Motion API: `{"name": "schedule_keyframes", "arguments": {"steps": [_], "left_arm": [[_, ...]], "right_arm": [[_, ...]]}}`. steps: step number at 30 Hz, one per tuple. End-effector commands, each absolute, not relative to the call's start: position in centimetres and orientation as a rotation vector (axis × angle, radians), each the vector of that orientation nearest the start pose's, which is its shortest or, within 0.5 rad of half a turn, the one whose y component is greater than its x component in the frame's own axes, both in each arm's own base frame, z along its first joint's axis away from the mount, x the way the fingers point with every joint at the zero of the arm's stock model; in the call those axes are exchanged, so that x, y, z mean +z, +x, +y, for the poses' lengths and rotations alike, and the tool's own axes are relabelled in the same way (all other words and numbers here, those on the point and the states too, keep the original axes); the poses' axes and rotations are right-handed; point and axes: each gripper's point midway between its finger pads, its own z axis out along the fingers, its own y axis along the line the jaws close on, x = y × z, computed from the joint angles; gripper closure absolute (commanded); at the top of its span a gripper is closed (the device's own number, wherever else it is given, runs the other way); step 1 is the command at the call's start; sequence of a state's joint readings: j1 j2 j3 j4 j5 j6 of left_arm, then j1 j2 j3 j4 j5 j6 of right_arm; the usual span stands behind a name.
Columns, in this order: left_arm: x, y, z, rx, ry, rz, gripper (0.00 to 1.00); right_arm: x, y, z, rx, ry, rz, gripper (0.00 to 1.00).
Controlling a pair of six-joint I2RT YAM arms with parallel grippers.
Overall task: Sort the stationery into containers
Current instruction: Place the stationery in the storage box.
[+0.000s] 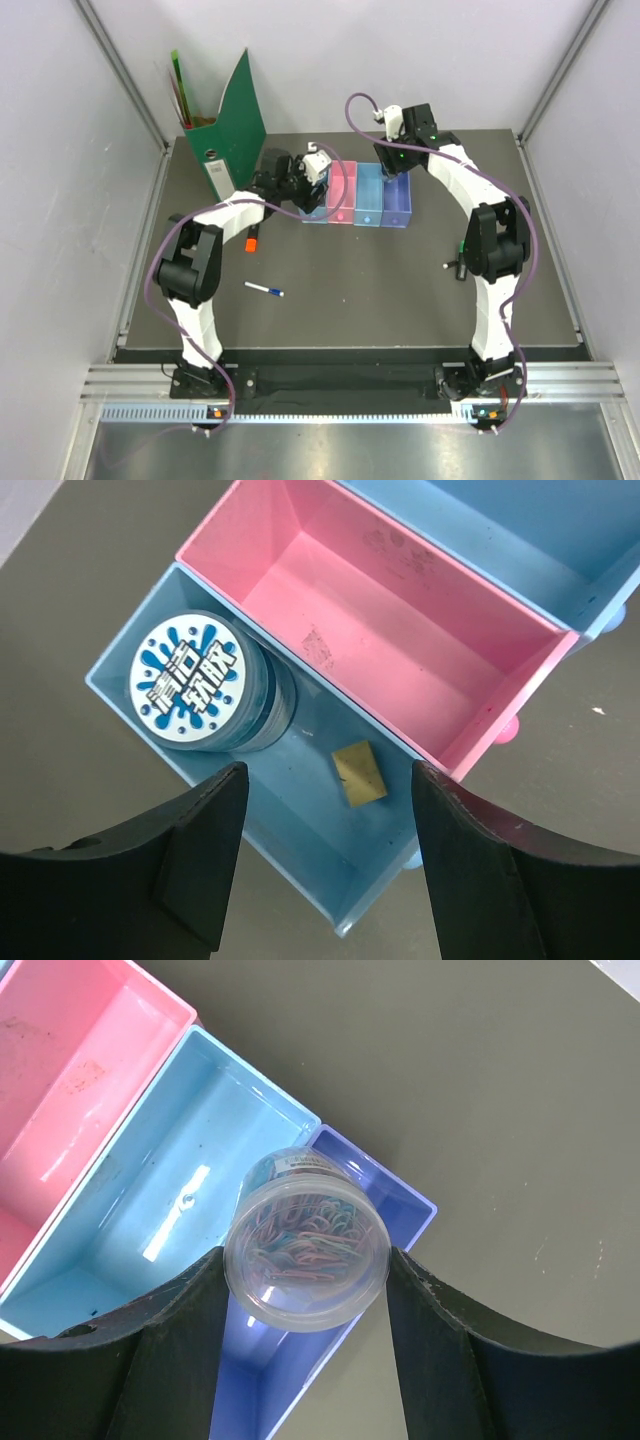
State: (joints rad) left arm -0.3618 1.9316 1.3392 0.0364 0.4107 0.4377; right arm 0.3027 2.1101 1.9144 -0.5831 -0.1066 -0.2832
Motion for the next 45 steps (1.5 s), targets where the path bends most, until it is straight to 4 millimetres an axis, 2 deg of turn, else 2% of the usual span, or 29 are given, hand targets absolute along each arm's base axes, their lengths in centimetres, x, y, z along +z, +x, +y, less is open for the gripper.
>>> {"name": "schedule_keyframes", "arguments": {"steps": [1, 4, 12, 14, 18, 22, 24, 25, 26, 27, 29, 30, 35, 40, 45], "left_arm": [[17.0, 47.7, -24.3, -0.391, 0.999, 1.73, 0.29], [17.7, 47.6, -24.2, -0.389, 0.992, 1.722, 0.28], [19.9, 47.4, -23.9, -0.371, 0.969, 1.695, 0.28], [19.8, 47.1, -23.7, -0.366, 0.968, 1.706, 0.27], [19.8, 46.4, -23.1, -0.346, 0.97, 1.712, 0.27], [18.3, 45.3, -21.7, -0.319, 0.956, 1.78, 0.26], [18.3, 44.9, -20.6, -0.295, 0.94, 1.799, 0.26], [17.3, 44.4, -20.2, -0.292, 0.941, 1.824, 0.26], [17.3, 44.3, -19.3, -0.279, 0.929, 1.831, 0.26], [16.2, 43.7, -18.6, -0.27, 0.926, 1.862, 0.26], [15.8, 43.4, -17.2, -0.256, 0.903, 1.887, 0.26], [15.0, 42.8, -16.6, -0.258, 0.902, 1.911, 0.26], [13.4, 42.2, -13.4, -0.213, 0.861, 1.971, 0.26], [11.6, 41.5, -11.5, -0.19, 0.859, 2.013, 0.26], [9.9, 40.8, -10.6, -0.191, 0.86, 2.049, 0.26]], "right_arm": [[17.1, 54.0, 18.0, 0.14, -0.703, 2.161, 0.59], [17.4, 53.6, 17.5, 0.134, -0.697, 2.163, 0.6], [16.3, 51.7, 16.6, 0.13, -0.702, 2.206, 0.6], [16.7, 51.7, 16.5, 0.128, -0.696, 2.198, 0.6], [16.5, 51.8, 16.4, 0.125, -0.698, 2.204, 0.6], [15.2, 52.3, 16.2, 0.115, -0.701, 2.224, 0.6], [15.0, 52.6, 16.2, 0.112, -0.704, 2.223, 0.6], [14.6, 52.8, 16.2, 0.106, -0.705, 2.227, 0.6], [14.5, 52.9, 16.1, 0.106, -0.703, 2.228, 0.59], [14.3, 53.1, 16.1, 0.107, -0.703, 2.23, 0.58], [13.8, 53.4, 16.1, 0.103, -0.703, 2.234, 0.57], [13.7, 53.5, 16.1, 0.105, -0.704, 2.234, 0.57], [13.0, 54.1, 16.4, 0.111, -0.701, 2.24, 0.53], [12.6, 54.4, 16.4, 0.109, -0.703, 2.244, 0.48], [12.8, 54.4, 16.5, 0.105, -0.71, 2.238, 0.39]]}}
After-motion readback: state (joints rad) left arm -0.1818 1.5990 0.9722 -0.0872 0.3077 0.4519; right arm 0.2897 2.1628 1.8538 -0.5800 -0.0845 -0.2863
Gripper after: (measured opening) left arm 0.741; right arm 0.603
